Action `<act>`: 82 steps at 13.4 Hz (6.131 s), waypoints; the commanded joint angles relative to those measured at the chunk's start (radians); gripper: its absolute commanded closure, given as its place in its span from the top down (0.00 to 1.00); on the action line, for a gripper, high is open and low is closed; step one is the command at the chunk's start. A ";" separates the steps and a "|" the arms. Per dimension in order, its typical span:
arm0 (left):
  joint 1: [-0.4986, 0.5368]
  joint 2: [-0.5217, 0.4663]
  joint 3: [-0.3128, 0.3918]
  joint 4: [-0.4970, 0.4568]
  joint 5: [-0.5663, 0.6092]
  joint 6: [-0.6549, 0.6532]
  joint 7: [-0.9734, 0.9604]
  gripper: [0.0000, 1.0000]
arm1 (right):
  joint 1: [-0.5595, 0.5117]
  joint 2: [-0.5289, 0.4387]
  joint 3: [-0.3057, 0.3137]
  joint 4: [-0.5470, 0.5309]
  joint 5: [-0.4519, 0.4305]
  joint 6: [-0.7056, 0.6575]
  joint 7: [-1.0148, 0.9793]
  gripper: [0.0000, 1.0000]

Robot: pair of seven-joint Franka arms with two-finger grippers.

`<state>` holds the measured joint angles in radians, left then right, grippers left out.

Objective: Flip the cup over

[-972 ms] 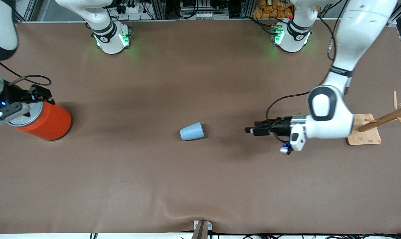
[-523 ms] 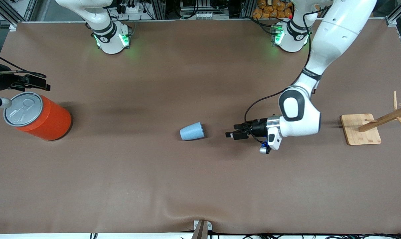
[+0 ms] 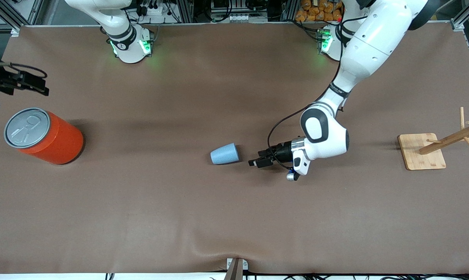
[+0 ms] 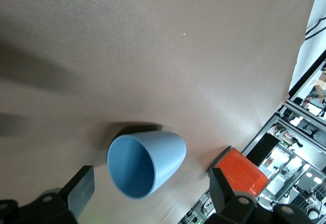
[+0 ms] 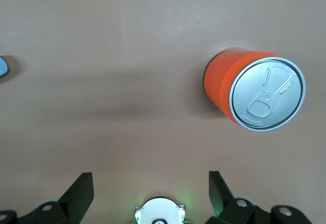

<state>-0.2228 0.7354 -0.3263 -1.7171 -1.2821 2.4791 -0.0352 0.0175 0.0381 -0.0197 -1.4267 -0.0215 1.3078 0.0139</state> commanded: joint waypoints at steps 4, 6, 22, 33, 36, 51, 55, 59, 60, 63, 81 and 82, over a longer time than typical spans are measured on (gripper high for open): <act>-0.059 0.068 0.004 0.050 -0.089 0.064 0.014 1.00 | -0.074 -0.003 0.023 0.025 0.051 -0.019 0.009 1.00; -0.073 0.074 0.006 0.056 -0.094 0.066 0.014 1.00 | -0.071 -0.003 0.015 0.028 0.103 0.001 0.006 1.00; -0.173 0.168 0.012 0.208 -0.204 0.127 0.014 0.63 | -0.046 0.002 -0.005 0.077 0.044 0.068 -0.112 1.00; -0.159 0.059 0.079 0.195 -0.146 0.155 0.003 0.00 | -0.065 0.002 -0.005 0.075 0.091 -0.001 0.009 1.00; -0.159 -0.056 0.154 0.121 -0.001 0.155 0.005 0.00 | -0.067 0.000 -0.008 0.078 0.074 -0.007 0.005 1.00; 0.273 -0.323 0.279 -0.309 1.063 0.230 0.001 0.00 | -0.062 0.003 -0.002 0.078 0.078 0.007 0.006 1.00; 0.263 -0.369 0.283 -0.355 1.170 0.228 -0.053 0.00 | -0.060 0.003 -0.002 0.078 0.080 0.007 0.006 1.00; 0.229 -0.349 0.277 -0.360 1.331 0.219 -0.267 0.00 | -0.065 0.002 -0.005 0.078 0.077 0.013 0.006 1.00; 0.212 -0.346 0.277 -0.360 1.333 0.212 -0.282 0.00 | -0.065 0.002 -0.003 0.078 0.075 0.013 0.006 1.00; 0.195 -0.355 0.276 -0.360 1.333 0.176 -0.322 0.00 | -0.065 0.002 -0.003 0.078 0.078 0.014 0.006 1.00; 0.230 -0.582 0.280 0.072 1.333 -0.647 -0.253 1.00 | -0.067 0.002 -0.005 0.078 0.075 0.019 0.006 1.00; 0.230 -0.617 0.279 0.079 1.334 -0.686 -0.232 1.00 | -0.067 0.002 -0.005 0.078 0.075 0.019 0.006 1.00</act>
<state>0.0028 0.1728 -0.0413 -1.6700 0.0266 1.8904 -0.2989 -0.0354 0.0369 -0.0328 -1.3598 0.0478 1.3282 0.0105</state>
